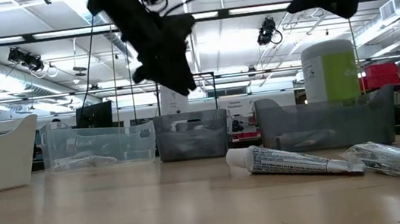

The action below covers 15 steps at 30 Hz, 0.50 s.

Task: Pick & Place Travel size toiletries
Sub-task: Put the white toothpaste into the right black bin

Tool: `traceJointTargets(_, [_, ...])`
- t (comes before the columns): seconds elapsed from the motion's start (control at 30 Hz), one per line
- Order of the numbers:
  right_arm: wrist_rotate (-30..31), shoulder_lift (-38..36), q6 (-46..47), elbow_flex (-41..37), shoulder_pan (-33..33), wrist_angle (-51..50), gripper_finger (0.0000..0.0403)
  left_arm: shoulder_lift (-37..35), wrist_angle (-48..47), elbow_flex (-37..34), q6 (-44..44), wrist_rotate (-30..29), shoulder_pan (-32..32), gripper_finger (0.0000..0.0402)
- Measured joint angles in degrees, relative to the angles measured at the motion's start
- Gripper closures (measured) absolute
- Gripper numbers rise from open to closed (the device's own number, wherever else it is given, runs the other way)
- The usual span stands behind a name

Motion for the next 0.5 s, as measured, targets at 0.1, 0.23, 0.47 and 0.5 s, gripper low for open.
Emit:
traceJointTargets(0.1, [-4.16, 2.30, 0.66, 0.00, 0.15, 0.24, 0.0215, -2.98, -1.42, 0.00, 2.12, -0.19, -3.20, 0.0283])
traceJointTargets(0.23, [-5.18, 6.30, 0.06, 0.00, 0.12, 0.90, 0.0216, -8.06, -4.97, 0.00, 6.66, -7.56, -7.34, 0.0288])
traceJointTargets(0.47, [0.81, 11.60, -6.13, -0.04, -2.27, 6.74, 0.0215, -13.77, -16.42, 0.00, 7.55, -30.73, -12.63, 0.0290])
traceJointTargets(0.5, [0.28, 12.23, -5.90, -0.04, -2.52, 8.82, 0.0215, -14.26, -18.11, 0.00, 6.44, -30.32, -13.00, 0.0290])
